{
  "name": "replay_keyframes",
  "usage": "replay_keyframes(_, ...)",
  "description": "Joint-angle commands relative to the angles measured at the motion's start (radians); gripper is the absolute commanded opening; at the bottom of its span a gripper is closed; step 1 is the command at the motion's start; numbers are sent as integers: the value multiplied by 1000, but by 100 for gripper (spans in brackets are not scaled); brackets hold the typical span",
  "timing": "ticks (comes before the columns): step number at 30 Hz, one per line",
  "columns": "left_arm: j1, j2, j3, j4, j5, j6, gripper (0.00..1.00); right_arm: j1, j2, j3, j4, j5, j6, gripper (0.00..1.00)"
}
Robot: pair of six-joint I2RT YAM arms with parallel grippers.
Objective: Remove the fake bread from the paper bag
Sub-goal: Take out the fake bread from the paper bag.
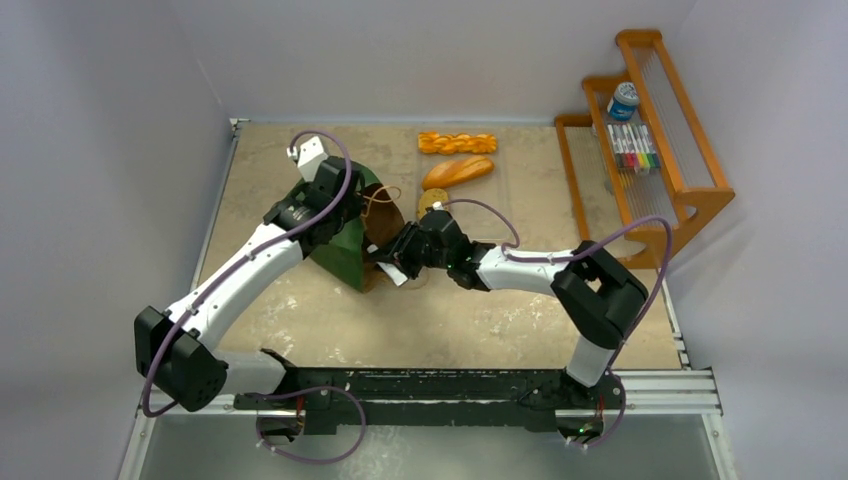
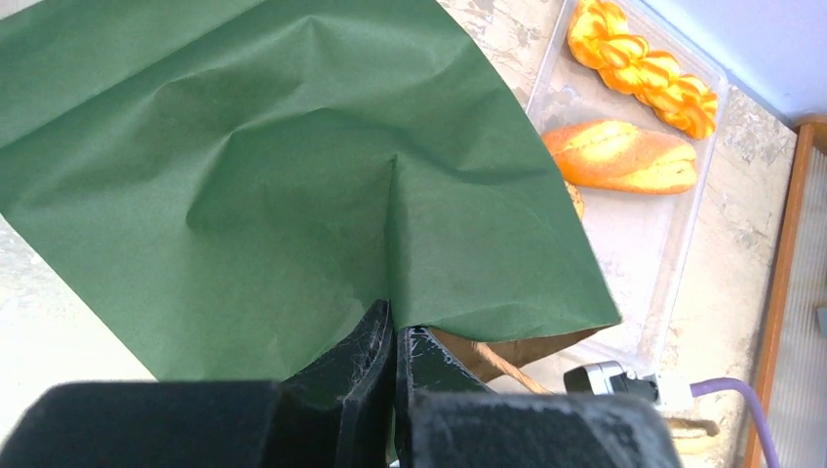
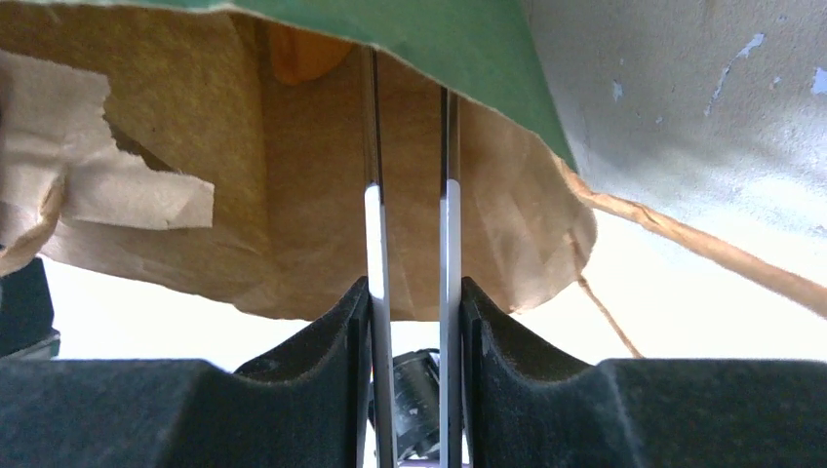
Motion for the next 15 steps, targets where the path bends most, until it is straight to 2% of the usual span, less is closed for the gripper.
replay_keyframes(1,33,7,97,-30,22,79,0,-10,-84,54,-5,5,-139,35)
replay_keyframes(8,102,-28,113,-147,77,166,0,-11,-103,46,-15,-47,-273,36)
replay_keyframes(15,101,-37,105,-162,98,136,0,-10,-81,55,29,-77,-306,37)
